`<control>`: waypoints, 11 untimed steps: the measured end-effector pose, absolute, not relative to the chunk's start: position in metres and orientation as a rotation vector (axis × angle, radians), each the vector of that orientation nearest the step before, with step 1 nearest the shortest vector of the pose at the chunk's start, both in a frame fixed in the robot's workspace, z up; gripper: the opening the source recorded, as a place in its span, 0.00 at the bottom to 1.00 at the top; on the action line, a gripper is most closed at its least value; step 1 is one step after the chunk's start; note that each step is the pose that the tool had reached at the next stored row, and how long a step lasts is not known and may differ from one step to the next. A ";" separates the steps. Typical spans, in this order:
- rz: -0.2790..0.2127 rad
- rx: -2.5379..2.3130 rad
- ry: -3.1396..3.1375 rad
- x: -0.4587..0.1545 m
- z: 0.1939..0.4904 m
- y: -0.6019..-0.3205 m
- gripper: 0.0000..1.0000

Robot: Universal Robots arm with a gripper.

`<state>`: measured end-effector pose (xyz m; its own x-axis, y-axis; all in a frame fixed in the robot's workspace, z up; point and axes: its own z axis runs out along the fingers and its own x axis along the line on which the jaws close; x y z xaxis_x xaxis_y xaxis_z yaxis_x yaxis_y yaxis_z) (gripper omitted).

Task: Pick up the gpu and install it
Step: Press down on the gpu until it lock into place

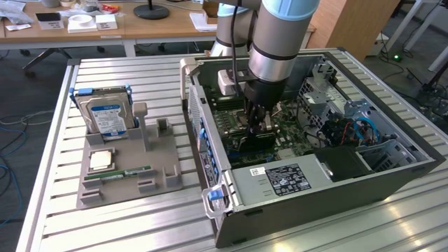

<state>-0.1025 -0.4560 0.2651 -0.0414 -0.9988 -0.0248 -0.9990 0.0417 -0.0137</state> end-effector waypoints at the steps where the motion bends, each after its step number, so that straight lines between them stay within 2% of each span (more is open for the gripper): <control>1: 0.011 -2.156 2.247 -0.102 0.267 -0.456 0.11; 11: 0.012 -2.156 2.247 -0.102 0.280 -0.456 0.11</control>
<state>-0.1017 -0.4560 0.2799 -0.0413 -0.9988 -0.0249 -0.9990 0.0416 -0.0137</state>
